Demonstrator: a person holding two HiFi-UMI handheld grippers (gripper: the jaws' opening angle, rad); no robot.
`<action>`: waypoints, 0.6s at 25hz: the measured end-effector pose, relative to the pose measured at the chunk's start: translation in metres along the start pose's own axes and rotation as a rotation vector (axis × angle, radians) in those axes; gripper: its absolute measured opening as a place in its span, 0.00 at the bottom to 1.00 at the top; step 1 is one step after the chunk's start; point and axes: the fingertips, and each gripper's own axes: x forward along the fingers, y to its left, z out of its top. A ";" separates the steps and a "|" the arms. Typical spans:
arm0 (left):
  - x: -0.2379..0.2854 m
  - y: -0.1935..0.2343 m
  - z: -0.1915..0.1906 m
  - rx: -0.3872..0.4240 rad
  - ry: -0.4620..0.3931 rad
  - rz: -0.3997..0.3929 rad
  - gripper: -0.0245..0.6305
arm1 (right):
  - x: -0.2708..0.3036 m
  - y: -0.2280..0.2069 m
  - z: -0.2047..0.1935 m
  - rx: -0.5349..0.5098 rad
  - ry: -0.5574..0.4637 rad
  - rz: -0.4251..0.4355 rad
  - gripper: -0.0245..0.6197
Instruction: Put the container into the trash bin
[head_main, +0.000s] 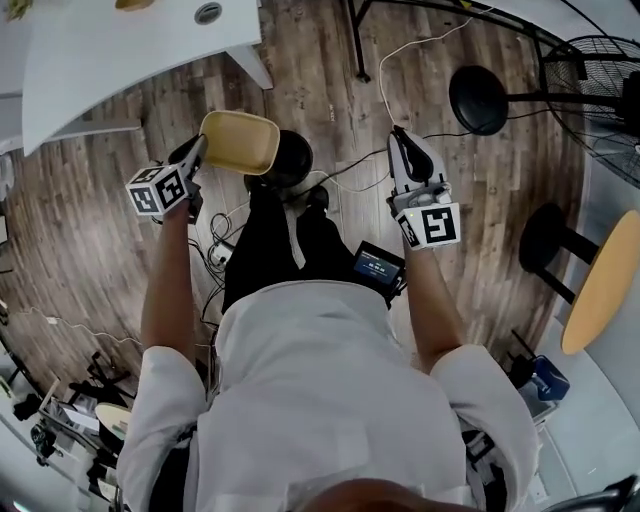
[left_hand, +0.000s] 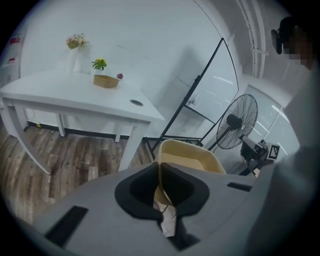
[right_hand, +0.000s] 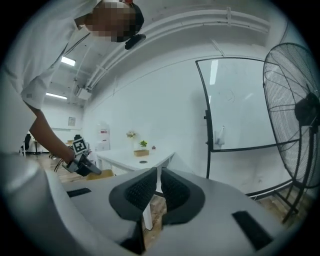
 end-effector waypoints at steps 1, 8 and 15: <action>0.011 0.006 -0.010 0.001 0.008 0.001 0.07 | 0.007 0.001 -0.010 0.001 0.011 0.009 0.11; 0.091 0.045 -0.112 -0.012 0.130 -0.006 0.07 | 0.049 0.002 -0.105 0.024 0.101 0.065 0.11; 0.170 0.075 -0.184 0.007 0.169 0.001 0.07 | 0.081 0.017 -0.192 0.063 0.142 0.102 0.11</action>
